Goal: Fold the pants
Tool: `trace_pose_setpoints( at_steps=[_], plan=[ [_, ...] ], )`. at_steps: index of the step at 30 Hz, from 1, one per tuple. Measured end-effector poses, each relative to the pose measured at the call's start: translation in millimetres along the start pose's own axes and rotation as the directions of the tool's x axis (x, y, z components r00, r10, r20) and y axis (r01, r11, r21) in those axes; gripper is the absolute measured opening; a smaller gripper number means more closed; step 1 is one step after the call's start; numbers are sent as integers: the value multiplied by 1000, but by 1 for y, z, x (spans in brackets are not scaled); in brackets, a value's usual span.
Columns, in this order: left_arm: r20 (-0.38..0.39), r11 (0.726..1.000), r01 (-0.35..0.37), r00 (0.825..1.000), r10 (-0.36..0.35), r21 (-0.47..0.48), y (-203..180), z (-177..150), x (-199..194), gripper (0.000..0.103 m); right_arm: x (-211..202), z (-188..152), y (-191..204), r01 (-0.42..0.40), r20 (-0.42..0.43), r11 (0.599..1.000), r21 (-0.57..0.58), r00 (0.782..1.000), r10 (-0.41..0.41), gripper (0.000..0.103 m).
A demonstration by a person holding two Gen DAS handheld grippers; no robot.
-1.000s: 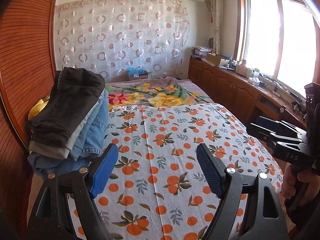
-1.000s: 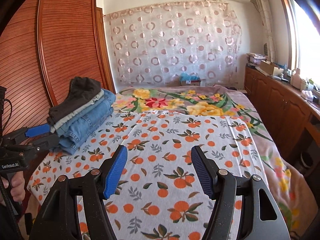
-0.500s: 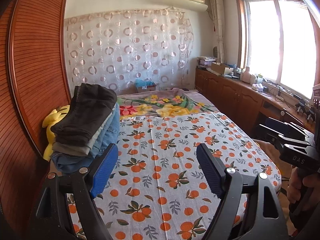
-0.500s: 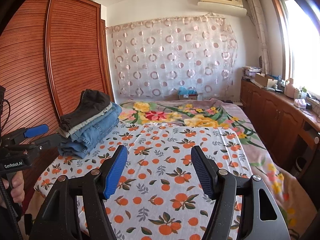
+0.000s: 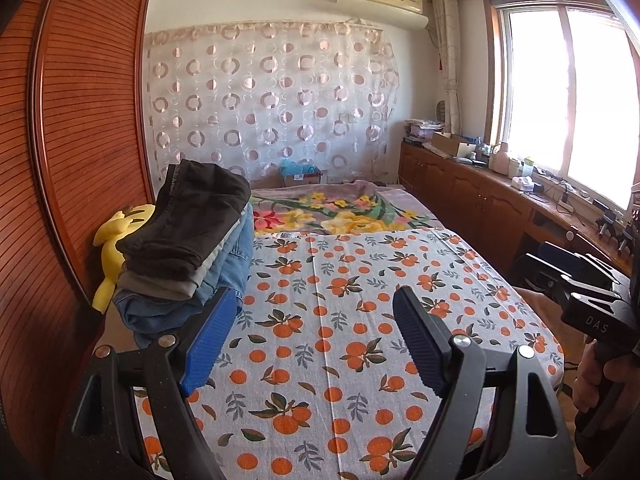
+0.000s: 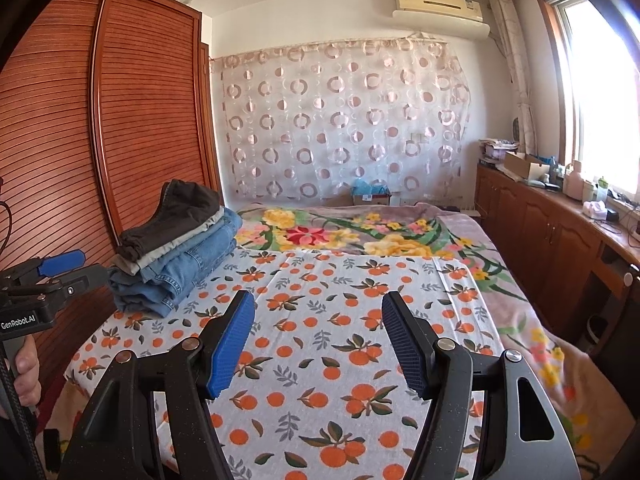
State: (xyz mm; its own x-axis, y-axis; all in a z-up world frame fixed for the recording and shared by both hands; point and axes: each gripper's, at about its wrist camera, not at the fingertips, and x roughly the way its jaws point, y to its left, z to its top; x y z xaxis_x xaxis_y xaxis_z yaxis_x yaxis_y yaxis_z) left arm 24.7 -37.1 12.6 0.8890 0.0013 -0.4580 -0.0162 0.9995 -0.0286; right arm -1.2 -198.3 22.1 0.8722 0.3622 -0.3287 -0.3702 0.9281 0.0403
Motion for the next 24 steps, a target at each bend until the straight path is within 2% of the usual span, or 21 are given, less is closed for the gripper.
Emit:
trace_pose_setpoints(
  at_steps=[24],
  plan=[
    [2,1000,1,1000,-1,0,0,-1,0,81,5,-4,-13,-12,-11,1000,-6,1000,12,68]
  ],
)
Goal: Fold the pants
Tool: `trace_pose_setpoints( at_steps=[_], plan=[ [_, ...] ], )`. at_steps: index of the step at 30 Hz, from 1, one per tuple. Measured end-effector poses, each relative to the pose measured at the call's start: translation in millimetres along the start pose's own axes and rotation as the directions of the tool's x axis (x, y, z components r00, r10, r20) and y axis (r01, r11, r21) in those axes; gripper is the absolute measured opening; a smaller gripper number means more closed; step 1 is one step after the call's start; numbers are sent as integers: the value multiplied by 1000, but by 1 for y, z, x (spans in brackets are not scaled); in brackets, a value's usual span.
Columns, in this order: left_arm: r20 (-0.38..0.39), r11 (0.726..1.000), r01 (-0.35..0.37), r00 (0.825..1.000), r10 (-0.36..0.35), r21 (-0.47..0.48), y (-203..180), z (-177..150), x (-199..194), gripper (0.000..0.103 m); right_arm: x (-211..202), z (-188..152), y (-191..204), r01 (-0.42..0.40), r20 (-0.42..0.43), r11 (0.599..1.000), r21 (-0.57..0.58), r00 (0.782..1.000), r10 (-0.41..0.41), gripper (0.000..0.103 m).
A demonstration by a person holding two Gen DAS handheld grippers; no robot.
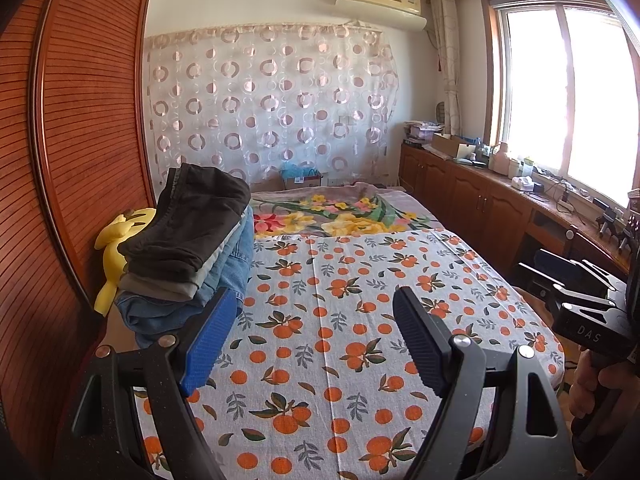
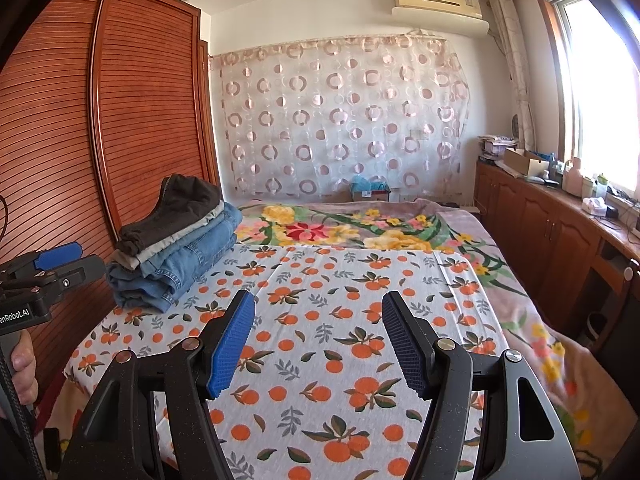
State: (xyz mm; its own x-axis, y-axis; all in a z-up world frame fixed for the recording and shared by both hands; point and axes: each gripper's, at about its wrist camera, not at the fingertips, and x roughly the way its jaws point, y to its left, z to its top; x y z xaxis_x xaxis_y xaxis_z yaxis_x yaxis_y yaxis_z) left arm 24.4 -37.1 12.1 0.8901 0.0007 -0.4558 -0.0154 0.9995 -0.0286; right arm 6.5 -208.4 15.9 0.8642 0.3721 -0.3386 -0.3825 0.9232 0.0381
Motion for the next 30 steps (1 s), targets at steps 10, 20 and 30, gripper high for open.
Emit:
trace_pose_setpoints(
  at_steps=[10,20,30],
  plan=[
    [-1,1000,0,1000,0,1,0,-1,0,81,0,0,-2,-1,1,1000,-1,1000,1,68],
    [-3,1000,-1,1000,1,3,0,-1,0,81,4,-3,-5,-3,3,1000,-2,1000,3,68],
    [-1,1000,-1,1000,1,2,-1,-1,0,81,4,-3,-7,-4,3,1000,-2,1000,4,68]
  ],
)
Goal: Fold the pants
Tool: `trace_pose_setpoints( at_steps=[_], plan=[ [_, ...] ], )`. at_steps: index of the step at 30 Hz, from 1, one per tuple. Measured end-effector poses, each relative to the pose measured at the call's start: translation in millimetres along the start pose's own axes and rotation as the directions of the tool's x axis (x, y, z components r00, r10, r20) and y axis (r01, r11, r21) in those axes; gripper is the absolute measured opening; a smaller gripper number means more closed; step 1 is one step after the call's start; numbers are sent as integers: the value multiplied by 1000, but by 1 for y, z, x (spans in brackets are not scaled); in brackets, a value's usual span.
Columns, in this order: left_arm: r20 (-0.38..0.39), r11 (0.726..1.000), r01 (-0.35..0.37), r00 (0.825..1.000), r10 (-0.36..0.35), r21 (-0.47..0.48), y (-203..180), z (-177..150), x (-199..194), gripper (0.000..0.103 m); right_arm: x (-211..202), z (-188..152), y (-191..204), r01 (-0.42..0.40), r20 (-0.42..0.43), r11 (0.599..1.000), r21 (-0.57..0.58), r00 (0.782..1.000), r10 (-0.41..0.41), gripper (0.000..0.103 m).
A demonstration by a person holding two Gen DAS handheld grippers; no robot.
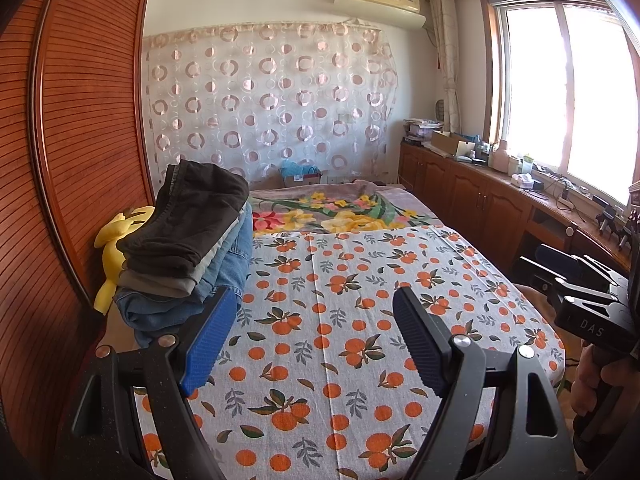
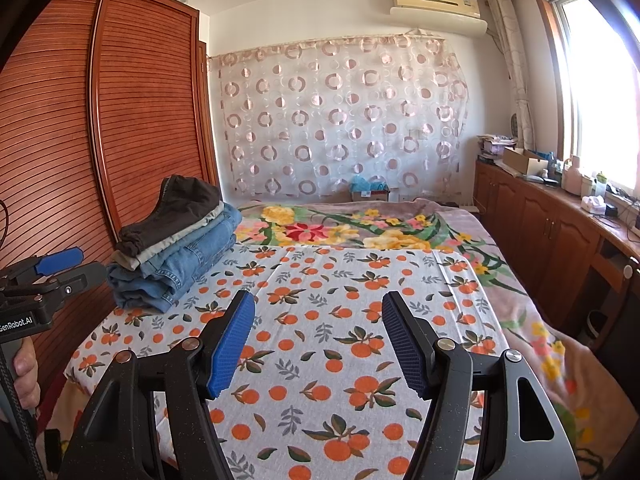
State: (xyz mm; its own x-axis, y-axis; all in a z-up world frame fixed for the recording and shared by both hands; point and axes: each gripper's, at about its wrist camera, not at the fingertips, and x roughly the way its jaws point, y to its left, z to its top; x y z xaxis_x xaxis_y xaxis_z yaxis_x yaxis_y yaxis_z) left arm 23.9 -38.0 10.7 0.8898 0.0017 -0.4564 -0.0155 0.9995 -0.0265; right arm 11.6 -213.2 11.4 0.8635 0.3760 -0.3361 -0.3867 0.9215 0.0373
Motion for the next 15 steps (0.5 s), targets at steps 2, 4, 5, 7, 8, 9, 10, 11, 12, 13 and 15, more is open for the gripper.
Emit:
trace_pose_setpoints(
  at_steps=[2,4,5,7,8,9,10,11,12,13,15],
  plan=[
    [1,1000,1,1000,-1,1,0,0,0,81,0,-1,0,-1,0,1000,-1,1000,1,68],
    [0,1000,0,1000,0,1,0,0,0,81,0,-1,0,0,0,1000,0,1000,0,68],
    [0,1000,0,1000,0,1,0,0,0,81,0,-1,0,0,0,1000,0,1000,0,68],
    [0,1000,0,1000,0,1,0,0,0,81,0,-1,0,0,0,1000,0,1000,0,68],
    [0,1000,0,1000,0,1,0,0,0,81,0,-1,0,-1,0,1000,0,1000,1,68],
    [0,1000,1,1000,-1,1,0,0,0,81,0,0,0,-1,0,1000,0,1000,1,68],
    [0,1000,1,1000,-1,1,1,0,0,81,0,-1,-1,0,0,1000,0,1000,0,68],
    [0,1000,1,1000,-1,1,0,0,0,81,0,-1,-1,-1,0,1000,1,1000,1,68],
    [0,1000,0,1000,0,1,0,0,0,81,0,-1,-1,-1,0,1000,1,1000,1,68],
    [0,1000,1,1000,-1,1,0,0,0,81,0,-1,-1,-3,0,1000,2,1000,3,68],
    [0,1000,0,1000,0,1,0,0,0,81,0,-1,-1,-2,-1,1000,3,1000,2,68]
  ],
)
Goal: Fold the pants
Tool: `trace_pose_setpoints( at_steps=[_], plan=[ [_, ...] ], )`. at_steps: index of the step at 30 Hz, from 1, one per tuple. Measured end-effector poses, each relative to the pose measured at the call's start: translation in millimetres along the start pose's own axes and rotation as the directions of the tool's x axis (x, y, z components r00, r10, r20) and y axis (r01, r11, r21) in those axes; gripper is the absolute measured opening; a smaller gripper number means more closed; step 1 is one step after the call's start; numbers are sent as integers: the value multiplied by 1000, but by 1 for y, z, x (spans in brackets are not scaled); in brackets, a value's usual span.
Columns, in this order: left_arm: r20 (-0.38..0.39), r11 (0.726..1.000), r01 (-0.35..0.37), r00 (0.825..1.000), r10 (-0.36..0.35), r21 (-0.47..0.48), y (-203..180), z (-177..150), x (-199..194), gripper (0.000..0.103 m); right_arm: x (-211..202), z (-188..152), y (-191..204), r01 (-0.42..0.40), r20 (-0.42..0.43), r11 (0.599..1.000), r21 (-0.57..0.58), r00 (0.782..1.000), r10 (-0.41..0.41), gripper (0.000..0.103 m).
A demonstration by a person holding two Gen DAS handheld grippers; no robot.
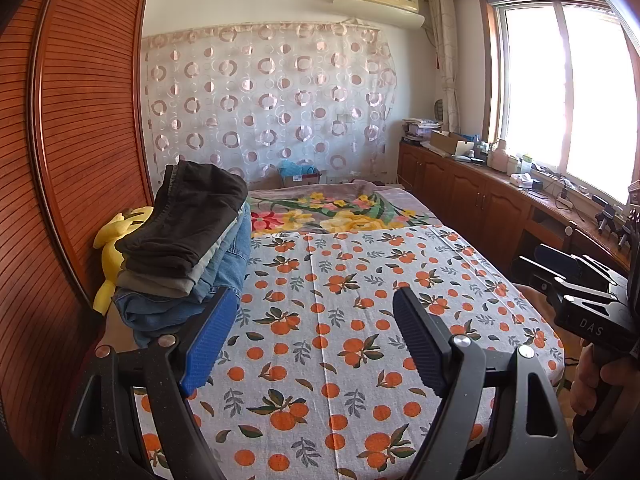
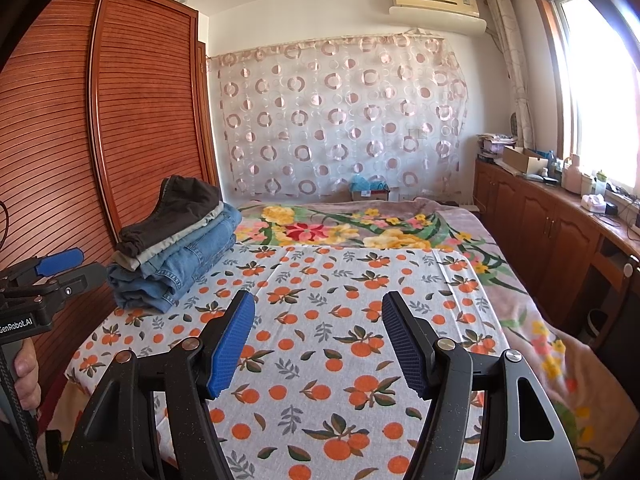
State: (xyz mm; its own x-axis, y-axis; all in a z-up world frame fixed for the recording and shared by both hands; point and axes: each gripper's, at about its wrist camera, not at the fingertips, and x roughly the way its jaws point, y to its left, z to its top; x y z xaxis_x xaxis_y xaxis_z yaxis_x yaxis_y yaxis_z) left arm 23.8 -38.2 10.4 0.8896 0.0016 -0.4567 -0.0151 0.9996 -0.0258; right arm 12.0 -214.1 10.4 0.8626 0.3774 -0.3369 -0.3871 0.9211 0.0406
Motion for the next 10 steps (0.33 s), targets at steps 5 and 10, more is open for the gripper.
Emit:
trace_pose_setpoints(
  at_steps=[5,10],
  plan=[
    [-1,1000,0,1000,0,0,0,0,0,81,0,0,-1,-1,1,1000,-1,1000,1,68],
    [0,1000,0,1000,0,0,0,0,0,81,0,-1,1,0,-2,1000,3,1000,0,68]
  ],
)
